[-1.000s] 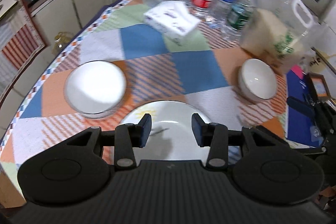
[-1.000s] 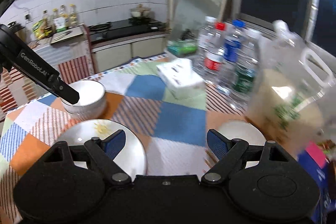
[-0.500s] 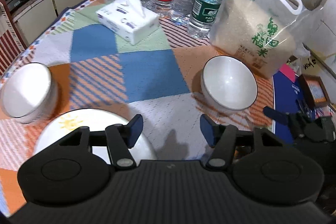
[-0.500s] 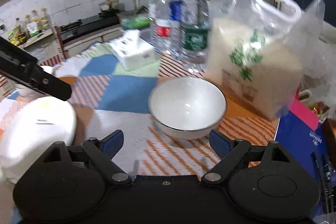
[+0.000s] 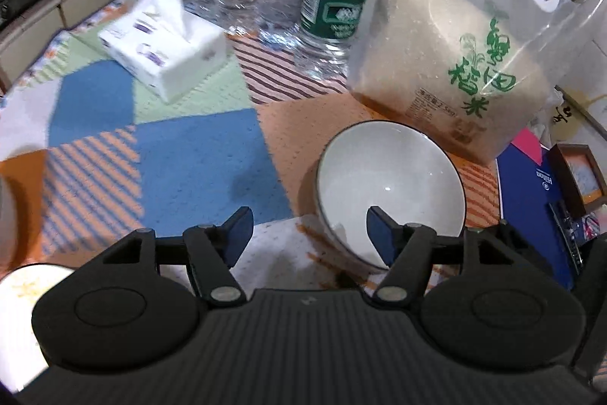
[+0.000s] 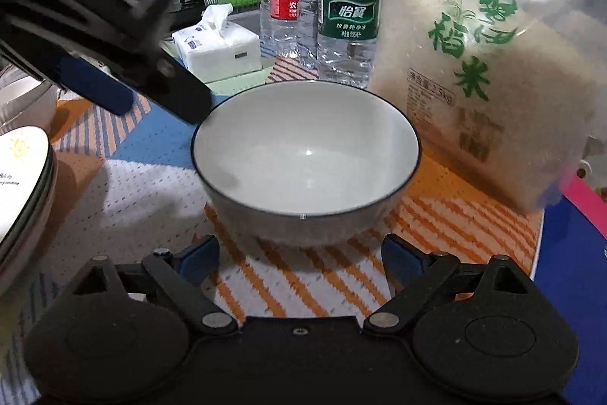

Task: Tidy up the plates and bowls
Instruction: 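Grasp the white bowl rim with the right gripper and lift it, then lower the bowl onto the bowl stack and open the right gripper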

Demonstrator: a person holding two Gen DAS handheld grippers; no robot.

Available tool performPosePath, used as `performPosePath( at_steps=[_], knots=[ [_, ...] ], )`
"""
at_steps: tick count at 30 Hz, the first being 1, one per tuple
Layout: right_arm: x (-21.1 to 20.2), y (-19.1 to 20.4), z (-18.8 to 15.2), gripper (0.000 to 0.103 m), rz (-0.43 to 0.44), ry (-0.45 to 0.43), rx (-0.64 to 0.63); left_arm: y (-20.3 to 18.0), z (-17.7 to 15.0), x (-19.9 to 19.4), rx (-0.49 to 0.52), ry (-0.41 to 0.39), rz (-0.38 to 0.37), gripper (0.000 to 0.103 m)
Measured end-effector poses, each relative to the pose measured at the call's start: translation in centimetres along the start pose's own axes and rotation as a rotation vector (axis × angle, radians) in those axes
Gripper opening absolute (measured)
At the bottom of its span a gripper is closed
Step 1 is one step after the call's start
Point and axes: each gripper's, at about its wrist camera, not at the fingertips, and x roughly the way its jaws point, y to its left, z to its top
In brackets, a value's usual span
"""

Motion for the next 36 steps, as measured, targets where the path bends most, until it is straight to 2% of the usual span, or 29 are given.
performPosePath(
  at_steps=[3,6,8,10,11,20,30,36],
  knots=[
    [0.6,-0.1,0.6,0.095,0.004,-0.005,-0.014,-0.3,0.0,1.9,-0.003,0.023,-0.025,0.064],
    [1.0,0.2,1.3,0.096,0.004,-0.004,-0.036,-0.4,-0.1,3.2,0.0,0.047,-0.026,0.059],
    [1.3,0.3,1.6,0.096,-0.002,-0.001,-0.032,-0.5,-0.1,3.5,0.006,0.063,-0.041,0.046],
    [1.3,0.3,1.8,0.095,-0.002,0.0,-0.023,-0.4,-0.1,3.7,0.006,0.081,-0.06,0.026],
    [1.3,0.3,1.8,0.095,-0.002,0.0,-0.016,-0.4,-0.2,3.7,0.008,0.091,-0.067,0.022],
    [0.3,1.2,1.8,0.092,-0.004,-0.012,0.012,0.6,-0.3,1.7,-0.012,0.111,-0.062,0.02],
    [-4.9,4.6,3.4,0.092,0.03,-0.06,0.017,3.3,-0.8,-6.3,-0.057,0.084,-0.078,0.02],
    [-8.1,8.4,5.3,0.092,0.066,-0.107,-0.033,5.8,-1.2,-11.6,-0.069,0.064,-0.051,0.02]
  ],
)
